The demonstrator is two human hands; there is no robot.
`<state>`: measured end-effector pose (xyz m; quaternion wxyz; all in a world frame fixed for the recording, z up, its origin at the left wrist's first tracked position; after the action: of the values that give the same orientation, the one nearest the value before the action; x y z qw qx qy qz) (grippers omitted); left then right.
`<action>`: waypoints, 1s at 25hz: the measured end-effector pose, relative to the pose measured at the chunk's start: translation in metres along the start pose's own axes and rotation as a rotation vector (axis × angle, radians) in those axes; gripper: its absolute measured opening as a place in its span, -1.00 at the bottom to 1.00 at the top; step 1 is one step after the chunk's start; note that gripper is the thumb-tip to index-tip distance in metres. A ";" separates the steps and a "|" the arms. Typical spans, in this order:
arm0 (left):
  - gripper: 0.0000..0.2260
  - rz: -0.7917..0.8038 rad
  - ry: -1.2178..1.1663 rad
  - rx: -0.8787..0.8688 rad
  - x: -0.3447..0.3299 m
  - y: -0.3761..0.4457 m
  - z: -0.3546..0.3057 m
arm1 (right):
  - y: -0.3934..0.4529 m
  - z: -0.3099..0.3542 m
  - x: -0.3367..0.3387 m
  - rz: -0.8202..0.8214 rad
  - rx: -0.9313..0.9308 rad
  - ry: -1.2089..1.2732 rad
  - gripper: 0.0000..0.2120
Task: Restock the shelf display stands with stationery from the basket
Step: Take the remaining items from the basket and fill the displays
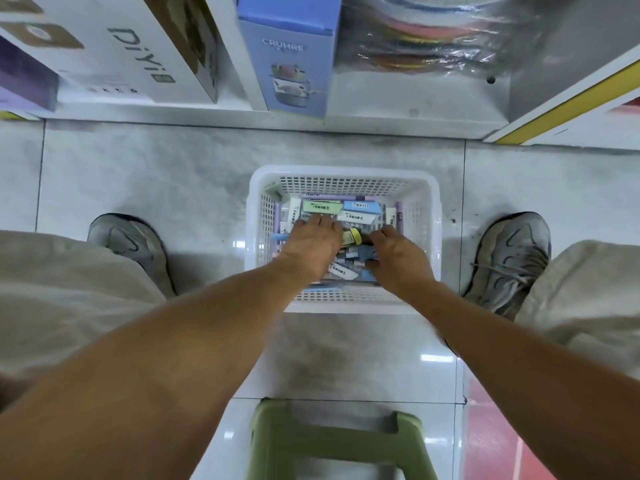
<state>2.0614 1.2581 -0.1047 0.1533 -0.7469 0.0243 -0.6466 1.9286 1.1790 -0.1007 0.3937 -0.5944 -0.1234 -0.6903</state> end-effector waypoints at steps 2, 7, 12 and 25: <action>-0.51 0.043 -0.127 0.036 0.002 0.007 0.008 | 0.005 -0.001 0.004 0.007 -0.025 -0.016 -0.66; -0.70 0.134 -0.292 0.086 0.009 0.017 0.022 | 0.014 0.004 0.016 0.039 -0.058 -0.026 -0.69; -0.78 0.314 -0.703 0.337 0.029 0.018 0.031 | 0.017 -0.002 0.027 0.087 -0.218 0.019 -0.87; -0.66 -0.033 -1.283 0.927 0.122 -0.005 0.021 | -0.011 0.071 0.125 0.493 -0.259 0.970 -0.76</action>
<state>2.1007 1.2389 0.0110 0.4233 -0.8341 -0.3518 -0.0361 1.9746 1.1824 0.0362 0.4787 -0.2632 0.3004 -0.7819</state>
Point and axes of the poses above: each hand's wrist, its own y-axis towards the middle knuckle, its own x-axis out of the back of the hand, z = x × y, the point moved 4 cm from there along y, towards the middle knuckle, and after that the axes turned 15 degrees about -z, right-handed, at the moved point
